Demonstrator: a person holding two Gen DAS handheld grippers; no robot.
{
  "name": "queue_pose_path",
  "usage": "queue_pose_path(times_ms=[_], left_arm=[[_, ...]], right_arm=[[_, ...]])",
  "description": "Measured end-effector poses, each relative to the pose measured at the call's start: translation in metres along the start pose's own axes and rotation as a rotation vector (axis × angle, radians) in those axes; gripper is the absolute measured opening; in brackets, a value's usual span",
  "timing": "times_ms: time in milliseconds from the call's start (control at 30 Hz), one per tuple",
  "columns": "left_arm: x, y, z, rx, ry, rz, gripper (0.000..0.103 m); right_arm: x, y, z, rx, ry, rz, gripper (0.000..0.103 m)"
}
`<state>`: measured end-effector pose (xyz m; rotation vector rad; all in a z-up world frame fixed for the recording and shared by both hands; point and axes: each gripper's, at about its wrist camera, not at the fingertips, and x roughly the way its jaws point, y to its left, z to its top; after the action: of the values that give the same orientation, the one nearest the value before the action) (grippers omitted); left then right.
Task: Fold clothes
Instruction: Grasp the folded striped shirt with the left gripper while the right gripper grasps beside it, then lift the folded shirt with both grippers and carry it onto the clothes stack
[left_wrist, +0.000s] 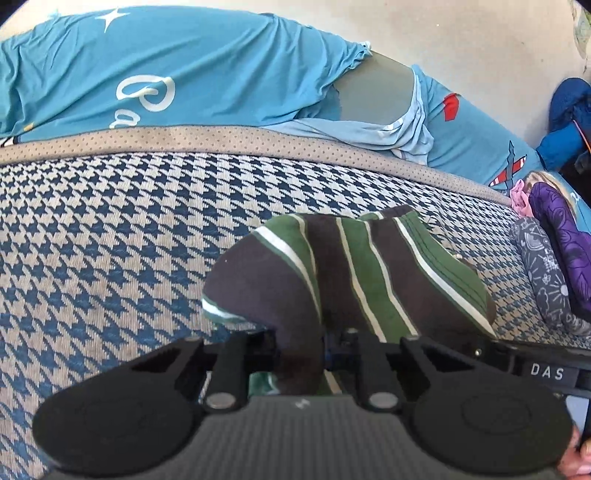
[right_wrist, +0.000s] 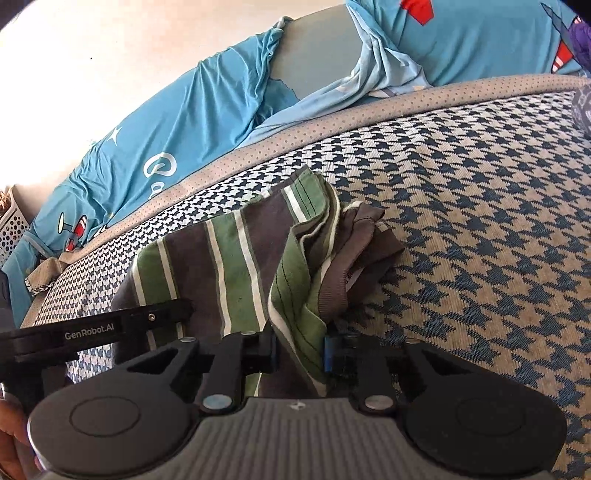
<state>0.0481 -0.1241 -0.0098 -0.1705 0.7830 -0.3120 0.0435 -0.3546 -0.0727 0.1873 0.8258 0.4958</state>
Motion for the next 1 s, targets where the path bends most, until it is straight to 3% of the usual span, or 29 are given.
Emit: queue_pose_path(times_ms=[133,533,1000], left_arm=[[-0.009,-0.022,0.0,0.094,-0.063,0.026,0.016],[-0.001,-0.087,-0.015,0.14,-0.157,0.082,0.016],[-0.028,-0.219,0.049,0.301,-0.292,0.017,0.016]], right_arm=[[-0.015,0.007,0.001,-0.047,-0.043,-0.008,0.021],[-0.081,0.0,0.008,-0.094,-0.222,-0.061,0.021],[-0.179,-0.042,0.021,-0.018,-0.567,-0.155,0.021]])
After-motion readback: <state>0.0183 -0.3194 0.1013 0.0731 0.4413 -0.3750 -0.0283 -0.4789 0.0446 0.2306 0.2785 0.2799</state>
